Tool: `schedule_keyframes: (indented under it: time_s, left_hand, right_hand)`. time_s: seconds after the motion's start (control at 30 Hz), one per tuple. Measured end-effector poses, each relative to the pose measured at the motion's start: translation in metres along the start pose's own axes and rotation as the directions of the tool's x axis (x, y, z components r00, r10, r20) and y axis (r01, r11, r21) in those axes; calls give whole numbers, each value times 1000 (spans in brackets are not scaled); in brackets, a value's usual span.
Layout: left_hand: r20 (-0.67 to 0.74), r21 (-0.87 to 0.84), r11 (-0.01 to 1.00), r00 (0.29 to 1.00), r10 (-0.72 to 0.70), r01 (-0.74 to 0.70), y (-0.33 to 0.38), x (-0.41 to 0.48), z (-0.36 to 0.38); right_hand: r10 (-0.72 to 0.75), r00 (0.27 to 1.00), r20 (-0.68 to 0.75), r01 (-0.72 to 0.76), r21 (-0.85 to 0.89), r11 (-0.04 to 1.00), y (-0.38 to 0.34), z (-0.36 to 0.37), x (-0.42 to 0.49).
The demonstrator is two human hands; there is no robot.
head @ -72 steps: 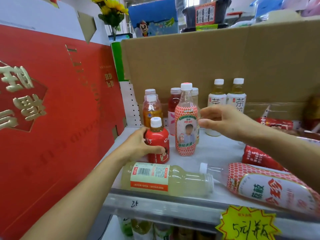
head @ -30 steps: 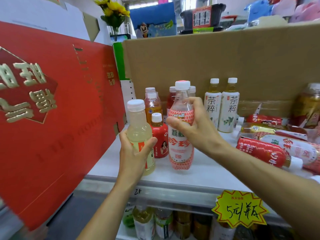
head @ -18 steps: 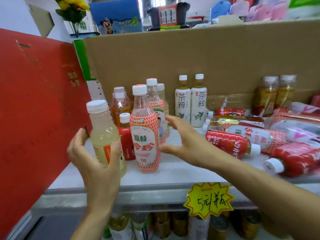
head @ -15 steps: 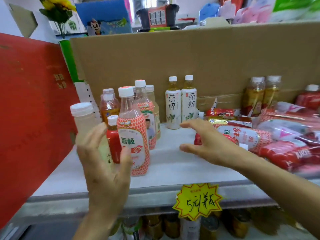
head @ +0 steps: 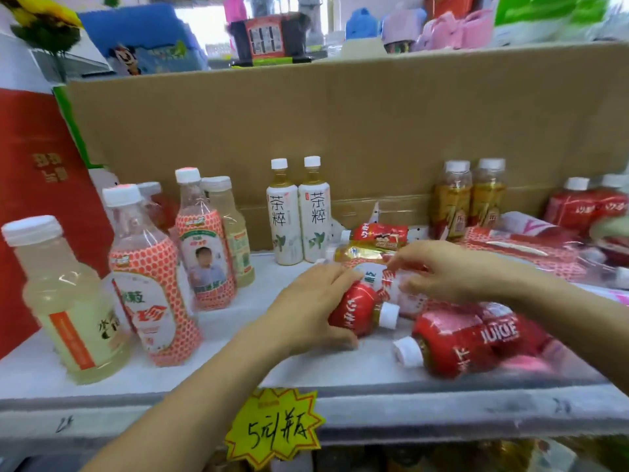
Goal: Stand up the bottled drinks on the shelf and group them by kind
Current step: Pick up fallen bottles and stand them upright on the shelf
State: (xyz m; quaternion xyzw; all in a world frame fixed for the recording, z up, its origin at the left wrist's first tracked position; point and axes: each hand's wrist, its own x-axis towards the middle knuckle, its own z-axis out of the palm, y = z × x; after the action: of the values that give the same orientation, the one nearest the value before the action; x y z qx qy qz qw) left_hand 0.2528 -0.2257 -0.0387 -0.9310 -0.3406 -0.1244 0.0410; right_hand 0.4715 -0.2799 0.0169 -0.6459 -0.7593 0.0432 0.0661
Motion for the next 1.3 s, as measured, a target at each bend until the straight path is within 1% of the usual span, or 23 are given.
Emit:
schedule_keyframes:
  time_s: [0.07,0.13,0.2,0.27,0.3,0.33,0.37,0.4,0.43,0.47,0.5,0.57,0.6,0.67,0.73,0.8,0.87,0.93,0.97,1.0,1.07,1.23,1.3]
  left_hand:
    - [-24,127,992,1000,-16,19,0,1,1]
    - [-47,236,969,997,-64,74,3,1,2]
    - [-105,327,937,990,-90,120,4,-2,3]
    - [-206,320,917,963,-176,236,-1,-10,4]
    - [-263,259,916,935,-238,306,-6,-16,5]
    - [-338,152,912,887,-314,380,-9,-22,4]
    - [-395,-12,892,817,-420,453,-10,-26,1]
    - [-420,-196,839,730,-539,507,-12,-29,-2]
    - [-421,-356,765,639,-644,536,-13,-30,-4]
    - [-401,-473,692,566,-721,546,-16,-31,-4]
    - [-375,-557,632,516,-770,539,-20,-31,-2]
    - [-331,-667,542,449,-830,511,-27,-32,6]
    - [-312,-696,512,430,-847,503,-29,-34,10]
    - [-288,-716,489,427,-857,499,-35,-37,15]
    - [-290,-709,500,441,-850,498,-36,-38,16]
    - [-301,-696,517,451,-840,498,-37,-39,19]
    - [-310,-678,527,450,-837,513,-36,-39,21]
    - [-323,-668,533,443,-836,520,-37,-39,23]
    - [-331,-666,538,443,-833,517,-38,-39,23]
    - [-334,-664,541,443,-832,515,-39,-39,24]
    - [-345,-655,555,450,-824,514,-41,-40,25]
    - [-338,-637,560,461,-821,529,-44,-42,28]
    - [-336,-630,562,465,-819,536,-45,-41,26]
  right_hand:
    - [-31,998,47,33,-46,998,7,-1,5]
    - [-44,994,104,57,-124,991,12,0,14]
    - [-34,987,159,63,-182,981,13,1,22]
    - [-14,978,206,56,-199,978,11,1,30]
    - [-6,975,222,51,-198,979,11,3,33]
    - [4,972,234,42,-191,981,10,6,36]
    - [18,971,240,27,-183,983,10,9,39]
    - [27,970,241,17,-176,984,9,12,41]
    - [28,970,242,14,-171,985,8,14,43]
    - [28,970,243,13,-164,986,8,15,45]
    - [28,969,245,10,-151,988,8,15,46]
    - [24,964,266,1,-96,995,10,15,49]
    - [24,958,285,-7,-59,998,11,14,51]
    - [19,953,304,-23,11,1000,13,13,56]
    - [15,957,288,-43,91,995,13,9,62]
    - [-16,966,258,-51,252,966,7,2,66]
    - [-81,979,186,-20,485,874,-5,-3,71]
    - [-147,984,105,35,689,724,-23,-5,74]
    - [-163,984,75,51,754,655,-32,-3,79]
    - [-160,986,50,58,795,604,-42,1,84]
    - [-150,988,22,65,833,550,-59,11,95]
    - [-158,986,51,30,882,470,-79,33,112]
    - [-144,988,53,19,887,462,-79,35,116]
